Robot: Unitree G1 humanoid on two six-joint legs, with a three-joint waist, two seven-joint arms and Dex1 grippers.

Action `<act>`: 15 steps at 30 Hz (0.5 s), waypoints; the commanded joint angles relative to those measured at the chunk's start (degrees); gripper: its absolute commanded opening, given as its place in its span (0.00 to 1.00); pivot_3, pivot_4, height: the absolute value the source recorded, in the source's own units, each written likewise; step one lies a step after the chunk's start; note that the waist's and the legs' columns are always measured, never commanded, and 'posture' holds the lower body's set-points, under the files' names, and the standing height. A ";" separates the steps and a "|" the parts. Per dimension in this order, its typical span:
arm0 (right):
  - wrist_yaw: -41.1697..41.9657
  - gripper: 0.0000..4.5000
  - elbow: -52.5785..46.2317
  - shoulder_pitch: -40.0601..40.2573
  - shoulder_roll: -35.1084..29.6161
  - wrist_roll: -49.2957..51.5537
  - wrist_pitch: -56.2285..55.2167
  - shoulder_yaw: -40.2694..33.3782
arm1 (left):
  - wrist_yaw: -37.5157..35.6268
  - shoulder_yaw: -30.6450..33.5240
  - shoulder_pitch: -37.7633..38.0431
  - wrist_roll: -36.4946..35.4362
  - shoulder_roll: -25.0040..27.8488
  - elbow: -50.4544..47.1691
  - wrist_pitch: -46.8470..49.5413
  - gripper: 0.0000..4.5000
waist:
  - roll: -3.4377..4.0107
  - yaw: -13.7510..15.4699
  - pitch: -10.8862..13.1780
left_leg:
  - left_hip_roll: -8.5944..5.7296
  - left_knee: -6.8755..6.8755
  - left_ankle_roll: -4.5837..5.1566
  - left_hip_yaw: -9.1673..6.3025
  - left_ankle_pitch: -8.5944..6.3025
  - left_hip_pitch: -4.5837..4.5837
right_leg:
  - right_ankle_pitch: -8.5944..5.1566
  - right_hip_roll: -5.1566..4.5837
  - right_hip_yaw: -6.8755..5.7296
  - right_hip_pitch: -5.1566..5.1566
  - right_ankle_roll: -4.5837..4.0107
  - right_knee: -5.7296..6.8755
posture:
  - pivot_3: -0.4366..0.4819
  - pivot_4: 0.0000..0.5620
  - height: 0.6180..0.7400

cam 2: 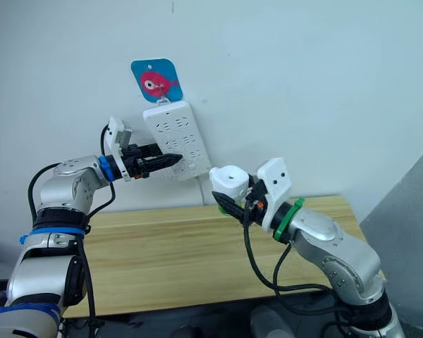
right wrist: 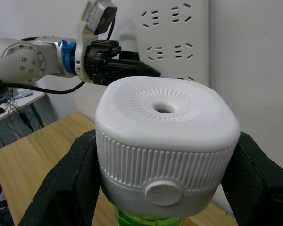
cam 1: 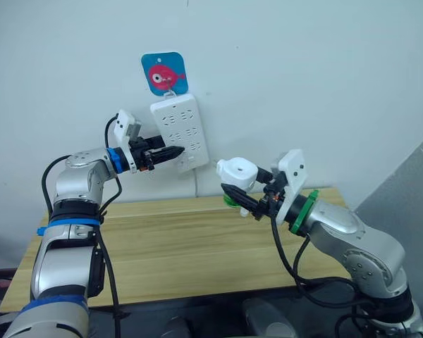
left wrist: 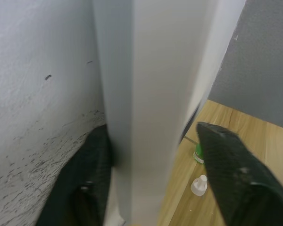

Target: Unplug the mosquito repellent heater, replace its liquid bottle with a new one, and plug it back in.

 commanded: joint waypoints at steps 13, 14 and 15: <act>-8.11 0.69 19.95 -17.08 15.27 -15.27 1.48 5.53 | -0.81 1.52 -0.48 -1.37 0.45 -4.64 4.01 0.29 | 0.00 -0.06 0.00 | -0.01 0.08 -0.03 -0.14 0.04 0.01 | 0.02 -0.02 -0.13 0.02 -0.02 0.15 | 0.20 0.13 1.00; -8.05 0.69 20.97 -17.56 15.77 -16.13 1.21 5.59 | -0.81 1.56 -0.33 -1.36 0.47 -4.87 4.19 0.29 | 0.00 -0.06 0.00 | -0.01 0.08 -0.03 -0.16 0.04 0.01 | 0.02 -0.02 -0.16 0.03 -0.02 0.15 | 0.21 0.13 1.00; -8.03 0.69 22.18 -18.15 16.35 -17.14 0.70 5.63 | -0.76 1.62 -0.21 -1.34 0.47 -5.06 4.32 0.29 | 0.00 -0.03 0.00 | -0.01 0.07 -0.03 -0.18 0.04 0.00 | 0.03 -0.02 -0.18 0.03 -0.04 0.15 | 0.21 0.13 1.00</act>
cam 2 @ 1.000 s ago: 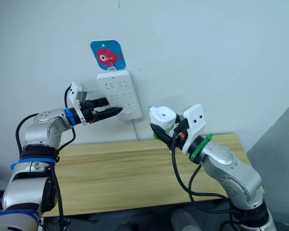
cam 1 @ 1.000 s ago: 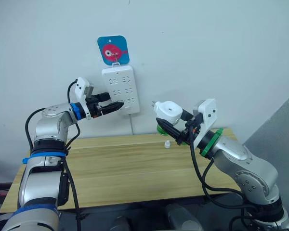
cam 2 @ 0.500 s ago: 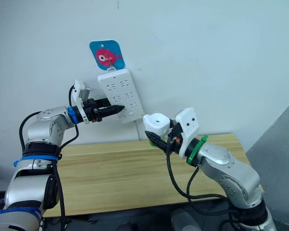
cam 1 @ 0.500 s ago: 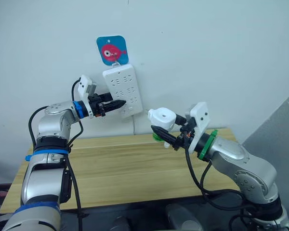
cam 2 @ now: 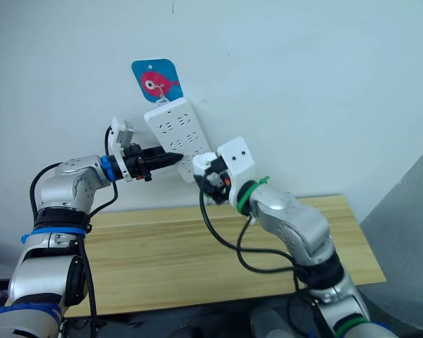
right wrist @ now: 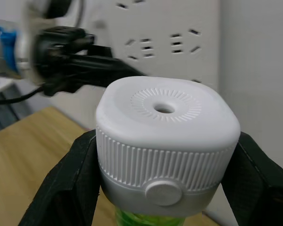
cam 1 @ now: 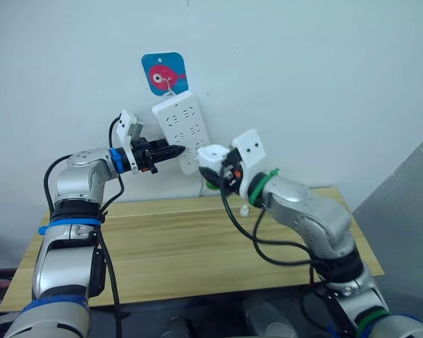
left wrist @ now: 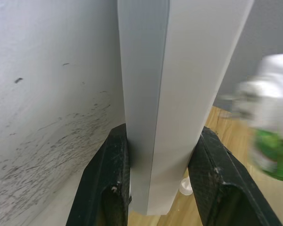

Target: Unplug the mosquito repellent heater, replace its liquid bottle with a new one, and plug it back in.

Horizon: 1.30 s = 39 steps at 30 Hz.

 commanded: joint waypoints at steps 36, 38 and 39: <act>7.01 0.68 8.76 -2.34 6.65 -17.97 -10.94 3.56 | 0.65 1.79 1.17 -1.49 0.66 -5.07 1.75 0.29 | 0.00 -0.87 0.00 | -0.03 -0.05 -0.05 -0.52 0.15 -0.01 | 0.13 -0.06 -0.64 0.08 -0.22 0.13 | 0.23 0.13 1.00; 7.15 0.68 9.97 -2.74 7.37 -18.44 -11.61 3.60 | 0.46 1.70 1.36 -1.69 0.64 -5.51 2.28 0.29 | 0.00 -0.92 0.00 | -0.03 -0.05 -0.05 -0.53 0.15 -0.01 | 0.13 -0.06 -0.64 0.08 -0.23 0.13 | 0.24 0.13 1.00; 7.24 0.68 10.84 -3.05 7.76 -18.74 -12.09 3.58 | 0.37 1.65 1.49 -1.81 0.61 -5.84 2.61 0.29 | 0.00 -0.94 0.00 | -0.03 -0.05 -0.05 -0.55 0.15 0.00 | 0.13 -0.06 -0.67 0.09 -0.23 0.13 | 0.24 0.13 1.00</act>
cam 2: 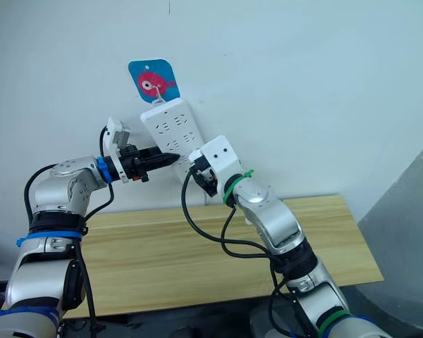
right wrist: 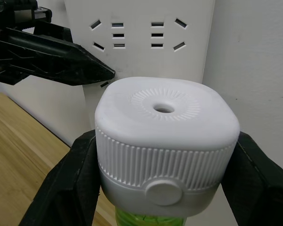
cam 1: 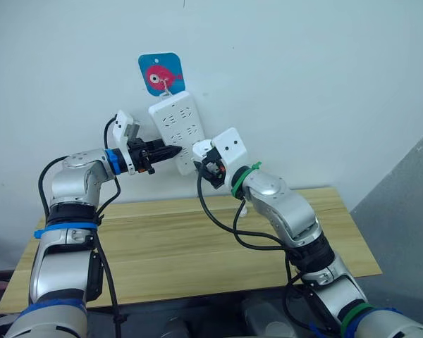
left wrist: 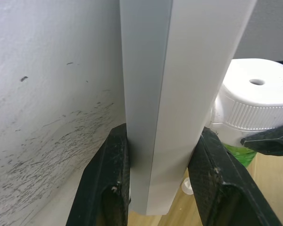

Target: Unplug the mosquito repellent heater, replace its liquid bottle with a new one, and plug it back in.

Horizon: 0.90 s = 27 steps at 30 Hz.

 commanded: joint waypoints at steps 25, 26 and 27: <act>6.52 0.97 11.00 -6.72 5.04 -0.67 -6.41 -2.61 | 0.20 0.22 2.21 0.38 0.44 -5.07 -2.10 0.29 | -0.03 -0.92 -0.02 | 0.02 -0.10 -0.11 -0.22 0.19 0.23 | -0.05 0.08 -0.15 0.09 -0.04 0.35 | 0.26 0.11 1.00; 6.69 1.00 10.31 -6.35 4.70 -0.78 -5.90 -2.49 | 0.41 0.12 2.12 0.95 0.52 -4.56 -3.29 0.29 | -0.03 -0.64 -0.02 | 0.02 -0.11 -0.12 -0.28 0.18 0.17 | -0.04 0.08 -0.21 0.06 -0.06 0.30 | 0.25 0.11 1.00; 6.84 1.00 9.29 -5.84 4.13 -0.99 -5.18 -2.27 | 0.71 0.15 2.03 1.20 0.51 -4.10 -4.08 0.29 | -0.03 -0.48 -0.02 | 0.01 -0.15 -0.11 -0.30 0.18 0.15 | 0.00 0.05 -0.22 0.06 -0.14 0.22 | 0.25 0.11 1.00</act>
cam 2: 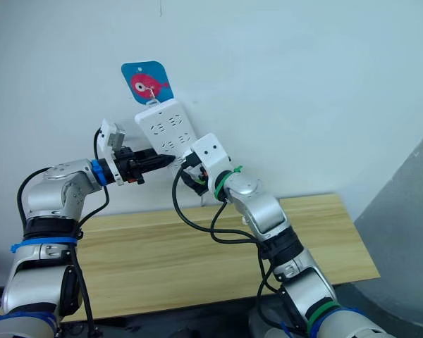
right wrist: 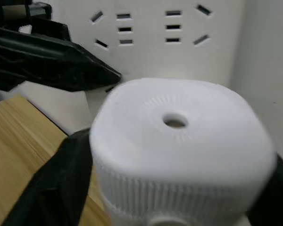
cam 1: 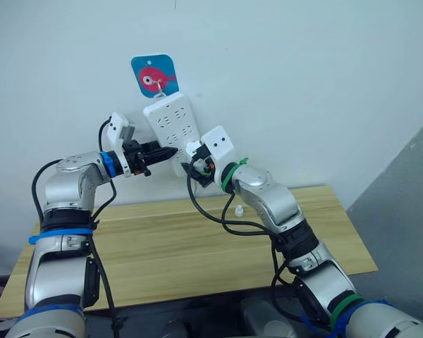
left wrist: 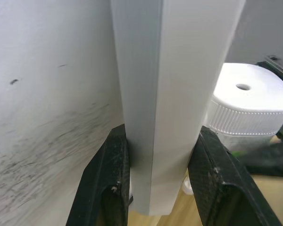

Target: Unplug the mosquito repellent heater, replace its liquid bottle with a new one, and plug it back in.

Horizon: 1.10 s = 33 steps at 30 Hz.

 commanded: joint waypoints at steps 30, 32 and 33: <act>15.53 1.00 -35.78 15.12 -19.02 8.77 5.84 1.92 | 1.94 3.63 7.74 1.56 8.89 -3.30 -11.98 0.99 | 0.02 0.70 0.02 | -0.01 -0.07 0.06 -0.17 0.08 -0.25 | -0.07 -0.03 -0.16 -0.04 0.11 -0.31 | 0.27 0.13 1.00; 15.84 0.96 -34.56 15.13 -18.75 8.79 4.43 1.76 | 1.73 5.78 13.87 -0.39 10.72 -10.80 -9.45 1.00 | 0.02 0.74 0.02 | 0.01 -0.07 0.06 -0.15 0.08 -0.26 | -0.07 -0.04 -0.14 -0.05 0.11 -0.32 | 0.29 0.13 1.00; 15.94 0.92 -34.02 15.09 -18.59 8.80 3.86 1.72 | 1.66 6.48 16.43 -1.08 11.38 -13.89 -8.56 1.00 | 0.02 0.80 0.02 | 0.02 -0.08 0.06 -0.16 0.08 -0.25 | -0.07 -0.05 -0.14 -0.05 0.10 -0.32 | 0.29 0.13 1.00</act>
